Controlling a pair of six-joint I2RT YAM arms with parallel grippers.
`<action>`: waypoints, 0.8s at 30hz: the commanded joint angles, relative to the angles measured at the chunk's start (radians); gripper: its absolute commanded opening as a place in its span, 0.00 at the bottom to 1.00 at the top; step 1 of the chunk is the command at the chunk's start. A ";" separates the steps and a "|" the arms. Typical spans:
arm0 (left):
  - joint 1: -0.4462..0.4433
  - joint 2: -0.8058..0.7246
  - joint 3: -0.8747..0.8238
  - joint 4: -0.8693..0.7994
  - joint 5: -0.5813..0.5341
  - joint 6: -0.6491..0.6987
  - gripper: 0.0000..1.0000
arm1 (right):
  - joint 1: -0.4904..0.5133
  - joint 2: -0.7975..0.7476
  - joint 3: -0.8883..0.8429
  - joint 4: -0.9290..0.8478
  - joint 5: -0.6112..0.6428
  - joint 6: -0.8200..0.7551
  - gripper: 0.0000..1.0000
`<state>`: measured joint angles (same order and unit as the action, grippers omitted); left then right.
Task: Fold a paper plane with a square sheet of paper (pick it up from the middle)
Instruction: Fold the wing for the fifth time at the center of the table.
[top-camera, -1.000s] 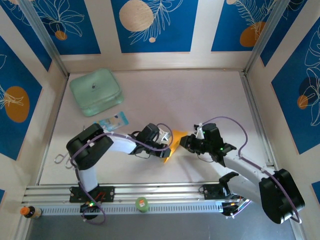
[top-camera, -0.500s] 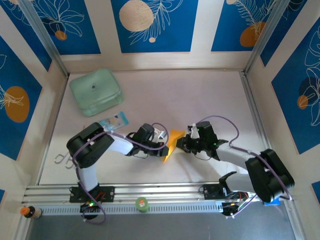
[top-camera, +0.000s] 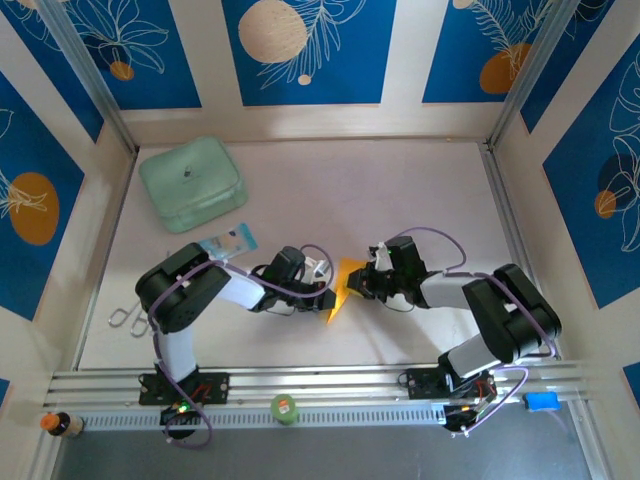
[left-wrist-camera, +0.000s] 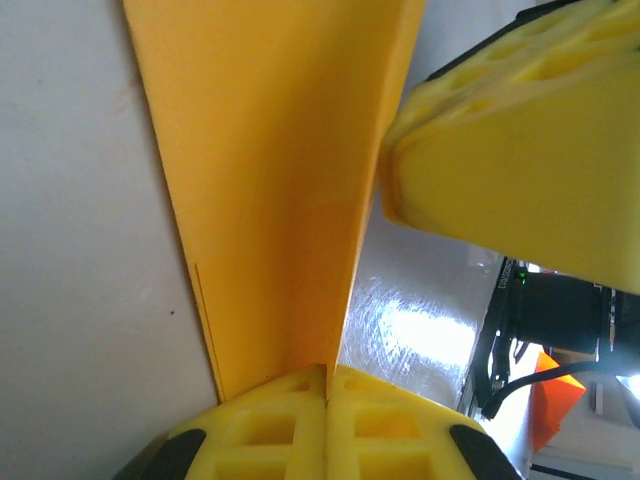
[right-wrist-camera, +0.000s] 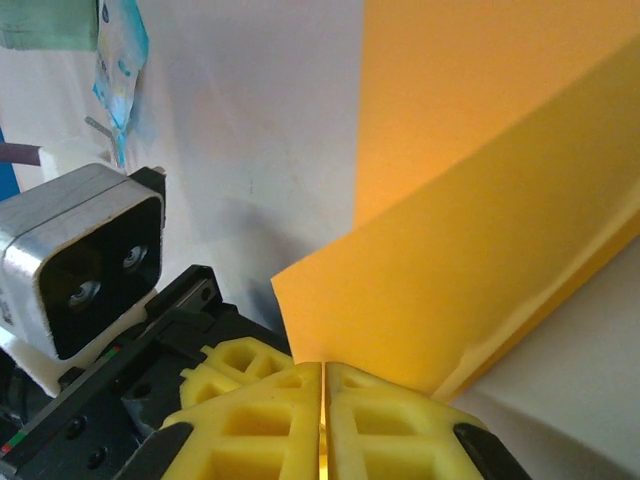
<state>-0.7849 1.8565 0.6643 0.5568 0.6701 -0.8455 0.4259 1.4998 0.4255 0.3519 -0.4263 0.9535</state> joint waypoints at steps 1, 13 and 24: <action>0.027 0.033 -0.026 -0.024 -0.032 -0.016 0.00 | -0.020 0.024 0.013 0.050 -0.038 -0.002 0.10; 0.044 0.053 -0.019 -0.070 -0.048 -0.032 0.00 | -0.033 0.098 0.051 0.059 -0.071 -0.016 0.09; 0.052 0.059 -0.012 -0.117 -0.067 -0.034 0.00 | -0.033 0.141 0.071 0.060 -0.068 -0.019 0.09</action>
<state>-0.7677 1.8679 0.6659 0.5579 0.6884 -0.8864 0.3985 1.6276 0.4747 0.4084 -0.4759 0.9524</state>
